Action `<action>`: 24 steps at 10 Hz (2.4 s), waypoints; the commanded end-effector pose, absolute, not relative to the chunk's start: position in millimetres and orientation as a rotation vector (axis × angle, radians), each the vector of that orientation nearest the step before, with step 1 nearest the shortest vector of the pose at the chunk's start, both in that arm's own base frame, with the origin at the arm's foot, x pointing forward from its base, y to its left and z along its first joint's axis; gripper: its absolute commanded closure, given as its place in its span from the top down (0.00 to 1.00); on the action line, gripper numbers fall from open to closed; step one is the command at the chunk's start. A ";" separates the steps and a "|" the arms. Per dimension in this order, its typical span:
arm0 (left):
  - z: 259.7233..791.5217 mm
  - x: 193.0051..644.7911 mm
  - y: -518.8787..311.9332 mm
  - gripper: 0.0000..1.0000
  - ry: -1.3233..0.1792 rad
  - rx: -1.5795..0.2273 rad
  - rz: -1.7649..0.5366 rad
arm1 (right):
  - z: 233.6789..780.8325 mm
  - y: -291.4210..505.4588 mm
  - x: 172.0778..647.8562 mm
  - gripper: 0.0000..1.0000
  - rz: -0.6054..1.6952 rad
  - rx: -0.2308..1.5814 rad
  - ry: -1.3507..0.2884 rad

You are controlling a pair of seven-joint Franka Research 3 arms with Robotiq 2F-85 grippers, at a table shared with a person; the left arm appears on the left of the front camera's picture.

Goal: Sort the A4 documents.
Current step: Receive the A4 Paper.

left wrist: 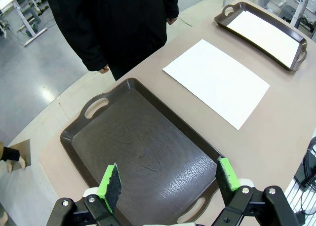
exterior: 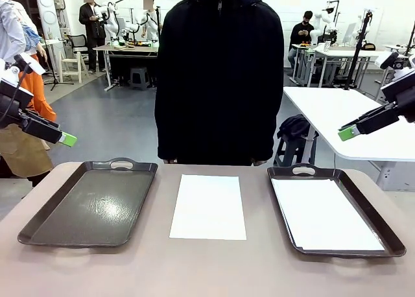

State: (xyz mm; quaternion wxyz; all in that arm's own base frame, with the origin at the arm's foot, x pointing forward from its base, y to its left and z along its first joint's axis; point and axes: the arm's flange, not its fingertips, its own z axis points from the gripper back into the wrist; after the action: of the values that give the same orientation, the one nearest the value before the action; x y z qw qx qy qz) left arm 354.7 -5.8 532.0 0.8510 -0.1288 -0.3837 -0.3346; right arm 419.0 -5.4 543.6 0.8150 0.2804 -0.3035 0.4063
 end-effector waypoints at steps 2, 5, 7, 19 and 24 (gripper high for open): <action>530.8 355.4 -4.6 1.00 -0.810 -0.277 -0.704 | 543.6 -5.4 419.0 1.00 0.867 0.598 -0.647; 530.8 355.4 -4.6 1.00 -0.810 -0.277 -0.704 | 543.6 -5.4 419.0 1.00 0.867 0.598 -0.647; 530.8 355.4 -4.6 1.00 -0.810 -0.277 -0.704 | 543.6 -5.4 419.0 1.00 0.867 0.598 -0.647; 530.8 355.4 -4.6 1.00 -0.810 -0.277 -0.704 | 543.6 -5.4 419.0 1.00 0.867 0.598 -0.647; 530.8 355.4 -4.6 1.00 -0.810 -0.277 -0.704 | 543.6 -5.4 419.0 1.00 0.867 0.598 -0.647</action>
State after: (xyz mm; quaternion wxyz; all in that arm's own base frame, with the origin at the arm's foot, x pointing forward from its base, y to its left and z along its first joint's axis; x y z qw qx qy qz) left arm 354.7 -5.8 532.0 0.8510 -0.1288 -0.3837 -0.3346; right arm 419.6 -4.2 543.5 0.8199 0.2757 -0.2998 0.4024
